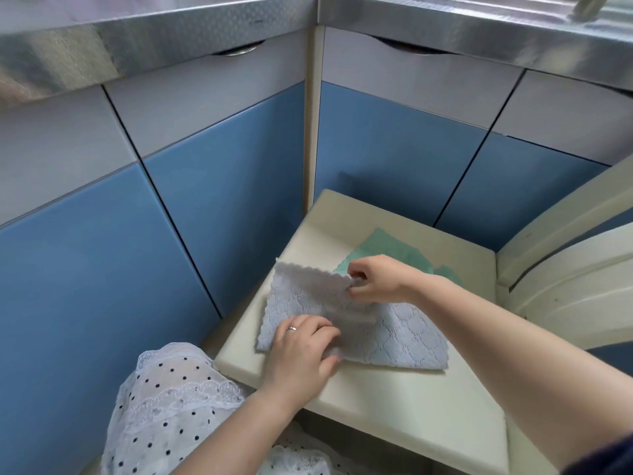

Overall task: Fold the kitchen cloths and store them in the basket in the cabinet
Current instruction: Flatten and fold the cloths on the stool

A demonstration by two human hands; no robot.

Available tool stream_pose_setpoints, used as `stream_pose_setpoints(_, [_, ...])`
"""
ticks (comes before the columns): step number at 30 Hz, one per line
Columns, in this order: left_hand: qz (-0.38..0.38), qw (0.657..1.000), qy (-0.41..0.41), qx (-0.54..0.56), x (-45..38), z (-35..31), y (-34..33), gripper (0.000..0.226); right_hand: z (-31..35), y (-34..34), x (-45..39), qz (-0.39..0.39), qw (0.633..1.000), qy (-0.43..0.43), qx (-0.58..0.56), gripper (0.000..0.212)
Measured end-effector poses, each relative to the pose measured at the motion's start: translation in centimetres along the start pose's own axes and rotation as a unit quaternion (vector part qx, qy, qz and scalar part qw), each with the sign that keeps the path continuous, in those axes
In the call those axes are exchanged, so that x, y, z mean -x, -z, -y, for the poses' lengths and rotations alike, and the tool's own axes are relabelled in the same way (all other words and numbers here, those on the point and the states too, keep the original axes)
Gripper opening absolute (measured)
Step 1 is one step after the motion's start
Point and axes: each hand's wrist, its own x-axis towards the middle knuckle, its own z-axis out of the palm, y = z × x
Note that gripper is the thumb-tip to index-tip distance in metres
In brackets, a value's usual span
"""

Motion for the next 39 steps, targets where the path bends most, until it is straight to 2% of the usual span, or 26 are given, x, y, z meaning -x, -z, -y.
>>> stream_pose_setpoints(3, [-0.067,0.992,0.079,0.068,-0.1,0.4,0.6,0.031,0.2,2.1,1.1,-0.037,0.998,0.000,-0.059,0.028])
stream_pose_setpoints(5, [-0.098,0.965,0.161,0.180,-0.3,0.2,1.4,0.026,0.4,3.4,1.9,-0.055,0.991,-0.008,-0.122,0.029])
stream_pose_setpoints(7, [-0.094,0.912,0.247,0.313,-0.9,-0.2,2.2,0.029,0.7,4.4,2.8,-0.065,0.972,-0.014,-0.224,0.020])
stream_pose_setpoints(9, [-0.066,0.835,0.304,0.453,-1.9,-0.8,2.7,0.039,0.8,4.9,3.6,-0.076,0.940,-0.022,-0.330,0.010])
stream_pose_setpoints(11, [-0.040,0.749,0.305,0.587,-2.8,-1.4,3.1,0.046,0.8,5.0,4.4,-0.092,0.904,-0.044,-0.416,0.018])
stream_pose_setpoints(12, [-0.037,0.720,0.287,0.631,-3.1,-1.6,3.4,0.044,0.7,5.0,4.6,-0.097,0.878,-0.051,-0.467,0.018])
stream_pose_setpoints(15, [-0.042,0.693,0.215,0.687,-4.3,-1.7,4.9,0.044,0.2,4.4,5.6,-0.115,0.782,-0.057,-0.609,0.011])
stream_pose_setpoints(17, [-0.018,0.705,0.189,0.684,-5.0,-1.6,5.4,0.051,-0.3,3.0,5.9,-0.143,0.745,-0.116,-0.641,0.013])
stream_pose_setpoints(20, [0.066,0.746,0.205,0.630,-5.3,-1.5,4.8,0.063,-1.1,-0.5,6.5,-0.145,0.735,-0.254,-0.611,0.015])
stream_pose_setpoints(22, [0.125,0.757,0.245,0.593,-4.7,-1.3,4.1,0.056,-1.6,-2.9,7.2,-0.117,0.722,-0.297,-0.614,0.012])
stream_pose_setpoints(23, [0.146,0.752,0.267,0.585,-4.3,-1.2,3.7,0.052,-1.8,-3.8,7.5,-0.112,0.719,-0.309,-0.613,0.012])
stream_pose_setpoints(24, [0.163,0.740,0.289,0.585,-3.8,-0.9,3.4,0.048,-2.0,-4.5,7.9,-0.115,0.720,-0.315,-0.608,0.016])
stream_pose_setpoints(26, [0.181,0.720,0.318,0.590,-3.1,-0.3,3.1,0.041,-2.2,-5.8,8.7,-0.136,0.732,-0.320,-0.586,0.037])
stream_pose_setpoints(29, [0.190,0.717,0.325,0.587,-2.3,0.6,2.9,0.036,-2.0,-7.5,10.3,-0.159,0.787,-0.304,-0.513,0.057])
stream_pose_setpoints(31, [0.199,0.751,0.304,0.552,-1.6,1.1,2.9,0.044,-1.9,-8.9,11.7,-0.160,0.825,-0.272,-0.468,0.059])
stream_pose_setpoints(35, [0.230,0.895,0.163,0.347,0.0,1.9,3.0,0.060,-1.4,-10.8,13.4,-0.158,0.878,-0.204,-0.402,0.049])
stream_pose_setpoints(37, [0.200,0.949,0.085,0.228,0.3,2.1,2.9,0.056,-1.0,-11.3,13.9,-0.152,0.872,-0.179,-0.429,0.058])
stream_pose_setpoints(39, [0.155,0.968,0.049,0.191,0.4,2.1,2.9,0.045,-0.7,-11.6,14.4,-0.153,0.854,-0.174,-0.466,0.064])
